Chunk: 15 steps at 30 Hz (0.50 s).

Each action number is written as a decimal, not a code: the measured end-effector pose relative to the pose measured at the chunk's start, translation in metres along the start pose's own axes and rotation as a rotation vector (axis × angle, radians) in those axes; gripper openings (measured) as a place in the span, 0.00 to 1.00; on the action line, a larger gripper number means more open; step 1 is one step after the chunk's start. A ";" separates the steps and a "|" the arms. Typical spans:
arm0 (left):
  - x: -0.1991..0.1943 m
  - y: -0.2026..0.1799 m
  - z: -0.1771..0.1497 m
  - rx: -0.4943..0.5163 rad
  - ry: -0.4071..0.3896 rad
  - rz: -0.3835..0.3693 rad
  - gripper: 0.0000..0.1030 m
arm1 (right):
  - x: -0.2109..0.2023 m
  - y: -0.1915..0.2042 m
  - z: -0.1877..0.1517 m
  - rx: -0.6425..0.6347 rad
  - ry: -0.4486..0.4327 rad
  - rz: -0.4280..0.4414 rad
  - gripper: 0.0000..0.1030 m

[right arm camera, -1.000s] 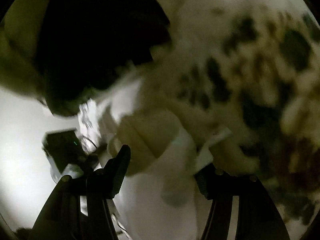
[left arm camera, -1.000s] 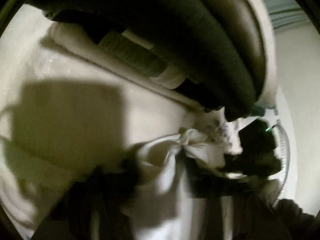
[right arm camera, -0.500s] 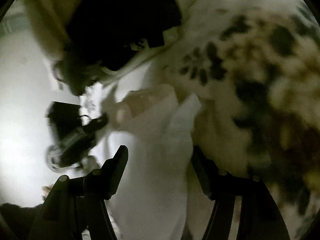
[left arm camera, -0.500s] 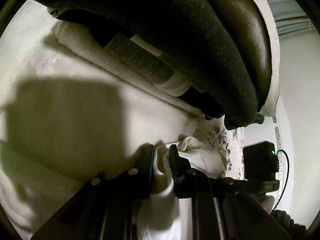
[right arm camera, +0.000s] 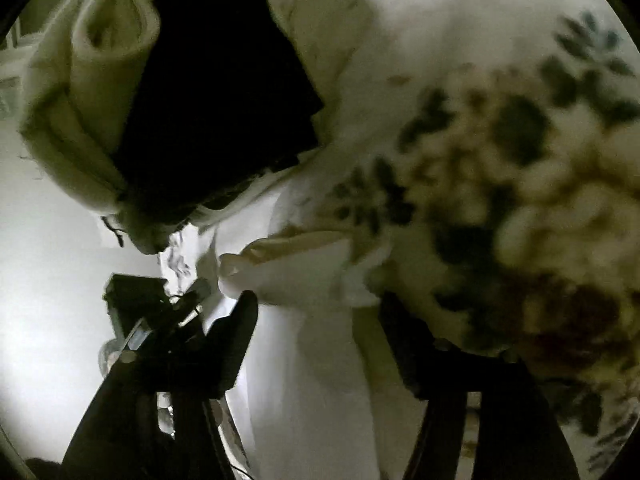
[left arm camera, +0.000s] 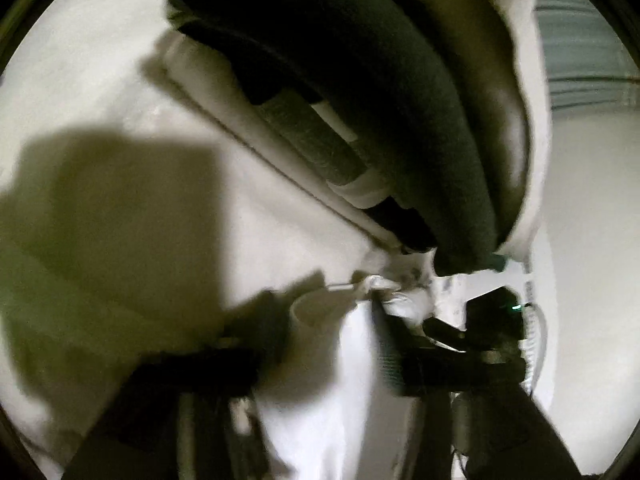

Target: Fold small clothes

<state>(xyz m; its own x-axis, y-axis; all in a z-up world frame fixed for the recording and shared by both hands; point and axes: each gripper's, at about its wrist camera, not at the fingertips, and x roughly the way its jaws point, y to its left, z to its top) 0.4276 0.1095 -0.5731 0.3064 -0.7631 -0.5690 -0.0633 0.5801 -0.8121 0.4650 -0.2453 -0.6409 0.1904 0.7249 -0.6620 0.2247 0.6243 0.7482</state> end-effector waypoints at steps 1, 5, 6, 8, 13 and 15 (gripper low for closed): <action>0.000 0.001 -0.002 0.002 0.003 -0.017 0.55 | 0.004 -0.004 0.001 0.006 0.017 0.009 0.64; 0.021 -0.011 -0.007 0.090 0.073 0.000 0.55 | 0.022 -0.006 0.013 -0.050 0.081 0.045 0.64; 0.026 -0.016 -0.007 0.122 0.078 0.020 0.55 | 0.028 0.000 0.016 -0.086 0.087 0.046 0.64; 0.030 -0.023 -0.007 0.157 0.075 0.037 0.52 | 0.036 0.009 0.016 -0.119 0.075 0.042 0.51; 0.026 -0.048 -0.010 0.255 0.061 0.079 0.06 | 0.033 0.031 0.005 -0.151 0.022 0.052 0.05; 0.013 -0.055 -0.014 0.270 0.049 0.073 0.06 | 0.025 0.035 -0.006 -0.146 -0.007 0.062 0.05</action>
<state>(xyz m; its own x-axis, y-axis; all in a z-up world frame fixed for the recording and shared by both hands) 0.4218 0.0635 -0.5375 0.2638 -0.7255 -0.6356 0.1735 0.6839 -0.7086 0.4719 -0.2035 -0.6307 0.2065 0.7617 -0.6142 0.0710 0.6144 0.7858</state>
